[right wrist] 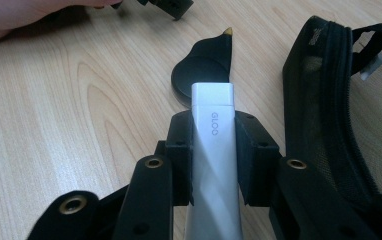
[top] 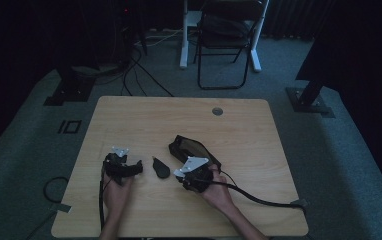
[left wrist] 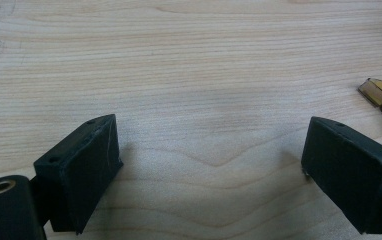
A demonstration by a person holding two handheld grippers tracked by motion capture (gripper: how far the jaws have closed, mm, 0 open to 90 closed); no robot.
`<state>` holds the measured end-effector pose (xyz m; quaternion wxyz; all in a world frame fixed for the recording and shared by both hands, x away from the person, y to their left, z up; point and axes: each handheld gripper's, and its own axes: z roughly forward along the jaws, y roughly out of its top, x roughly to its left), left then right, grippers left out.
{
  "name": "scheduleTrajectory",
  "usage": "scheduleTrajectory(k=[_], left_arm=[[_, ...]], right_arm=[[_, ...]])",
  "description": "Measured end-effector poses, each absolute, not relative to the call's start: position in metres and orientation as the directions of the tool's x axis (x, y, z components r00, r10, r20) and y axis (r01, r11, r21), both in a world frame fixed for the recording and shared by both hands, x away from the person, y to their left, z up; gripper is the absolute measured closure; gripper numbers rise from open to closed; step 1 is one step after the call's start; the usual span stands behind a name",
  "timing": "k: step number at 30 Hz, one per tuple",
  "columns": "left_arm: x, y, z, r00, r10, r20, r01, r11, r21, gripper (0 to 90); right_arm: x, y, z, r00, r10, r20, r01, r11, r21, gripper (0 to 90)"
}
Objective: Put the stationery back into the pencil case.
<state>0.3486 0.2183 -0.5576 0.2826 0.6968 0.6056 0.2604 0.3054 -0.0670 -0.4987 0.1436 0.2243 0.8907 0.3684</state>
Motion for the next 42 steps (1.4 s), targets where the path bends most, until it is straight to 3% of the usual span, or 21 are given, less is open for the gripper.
scheduleTrajectory(k=[42], left_arm=[[0.349, 0.218, -0.558, 0.131, 0.991, 0.021, 0.697, -0.107, 0.709, 8.8]], right_arm=[[0.306, -0.078, -0.476, -0.842, 0.527, -0.113, 0.267, 0.589, 0.763, 71.4]])
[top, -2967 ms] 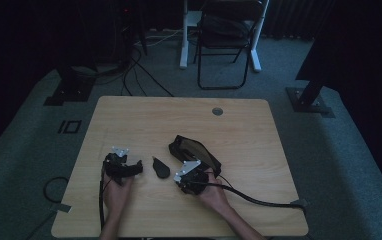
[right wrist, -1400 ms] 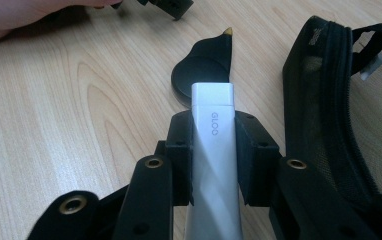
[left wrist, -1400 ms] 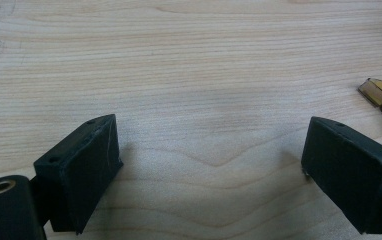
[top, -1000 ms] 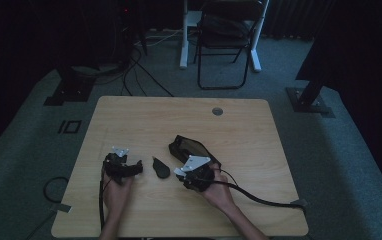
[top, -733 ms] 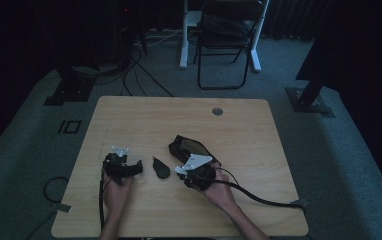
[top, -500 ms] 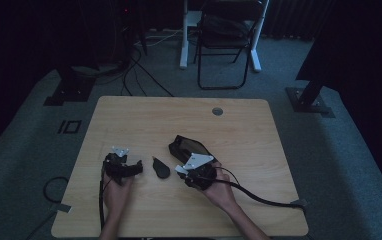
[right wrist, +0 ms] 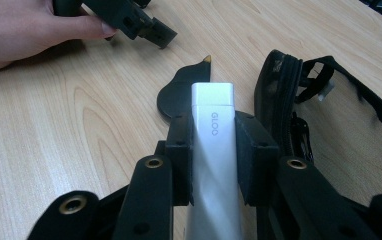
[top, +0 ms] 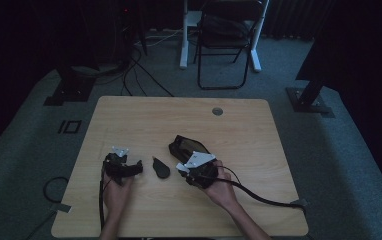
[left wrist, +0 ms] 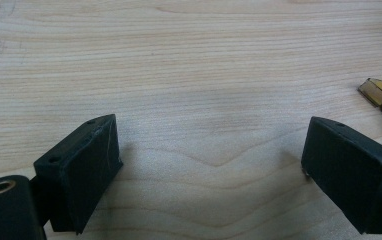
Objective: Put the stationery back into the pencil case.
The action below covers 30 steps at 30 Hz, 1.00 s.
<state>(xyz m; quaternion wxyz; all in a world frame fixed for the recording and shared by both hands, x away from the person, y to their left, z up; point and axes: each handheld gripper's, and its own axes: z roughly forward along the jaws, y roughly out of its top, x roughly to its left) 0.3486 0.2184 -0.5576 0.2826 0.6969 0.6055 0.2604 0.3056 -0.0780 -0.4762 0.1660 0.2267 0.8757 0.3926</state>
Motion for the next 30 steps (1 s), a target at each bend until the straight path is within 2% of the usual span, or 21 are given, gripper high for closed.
scheduleTrajectory(k=[30], left_arm=[[0.349, 0.218, -0.558, 0.131, 0.991, 0.021, 0.697, -0.107, 0.709, 8.9]], right_arm=[[0.307, -0.084, -0.466, -0.830, 0.543, -0.125, 0.257, 0.572, 0.779, 71.4]])
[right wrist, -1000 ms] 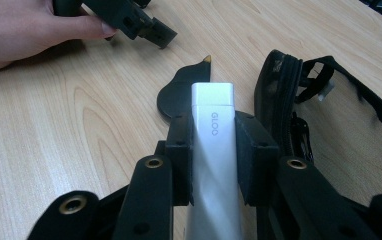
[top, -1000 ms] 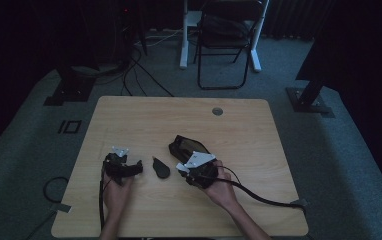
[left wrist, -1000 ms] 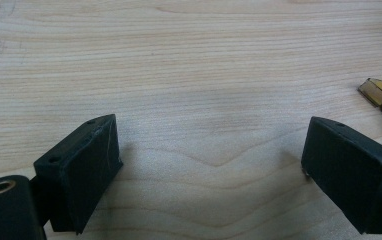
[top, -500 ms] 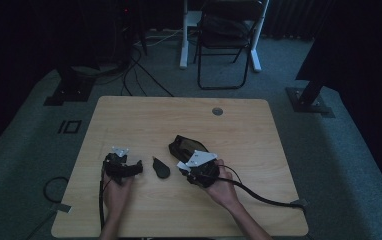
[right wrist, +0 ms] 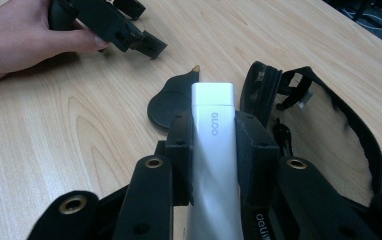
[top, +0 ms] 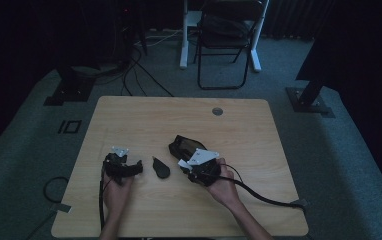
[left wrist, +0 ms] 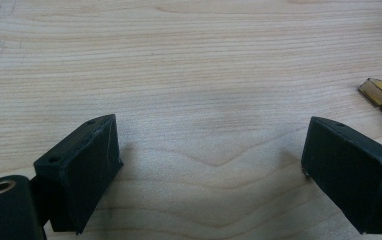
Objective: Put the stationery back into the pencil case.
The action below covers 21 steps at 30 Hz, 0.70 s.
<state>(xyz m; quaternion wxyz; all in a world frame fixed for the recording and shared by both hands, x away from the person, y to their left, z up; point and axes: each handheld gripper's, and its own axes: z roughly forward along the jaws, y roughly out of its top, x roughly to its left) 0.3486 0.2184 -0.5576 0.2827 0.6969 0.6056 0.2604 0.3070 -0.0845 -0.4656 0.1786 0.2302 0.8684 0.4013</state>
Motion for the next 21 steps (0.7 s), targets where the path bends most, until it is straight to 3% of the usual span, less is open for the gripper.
scheduleTrajectory(k=[21], left_arm=[[0.3486, 0.2183, -0.5576, 0.131, 0.991, 0.021, 0.696, -0.107, 0.710, 8.8]], right_arm=[[0.3115, -0.0918, -0.4556, -0.813, 0.565, -0.141, 0.252, 0.559, 0.790, 71.5]])
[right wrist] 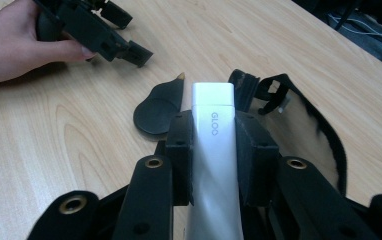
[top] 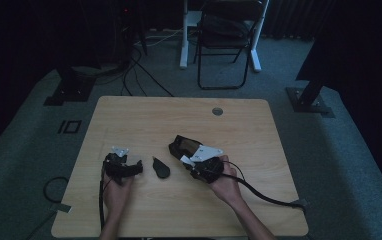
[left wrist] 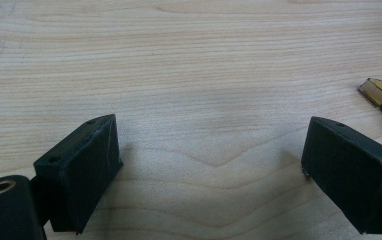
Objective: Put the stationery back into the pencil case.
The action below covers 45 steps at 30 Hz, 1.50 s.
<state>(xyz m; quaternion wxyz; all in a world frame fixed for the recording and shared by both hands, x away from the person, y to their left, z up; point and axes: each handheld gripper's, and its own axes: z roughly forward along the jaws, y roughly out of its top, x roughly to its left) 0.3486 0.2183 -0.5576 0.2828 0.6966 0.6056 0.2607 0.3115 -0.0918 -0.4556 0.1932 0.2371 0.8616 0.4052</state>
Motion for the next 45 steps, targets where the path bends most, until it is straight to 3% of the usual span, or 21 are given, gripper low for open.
scheduleTrajectory(k=[45], left_arm=[[0.349, 0.218, -0.557, 0.131, 0.991, 0.020, 0.698, -0.107, 0.708, 8.8]], right_arm=[[0.340, -0.104, -0.447, -0.759, 0.636, -0.139, 0.288, 0.520, 0.804, 71.4]])
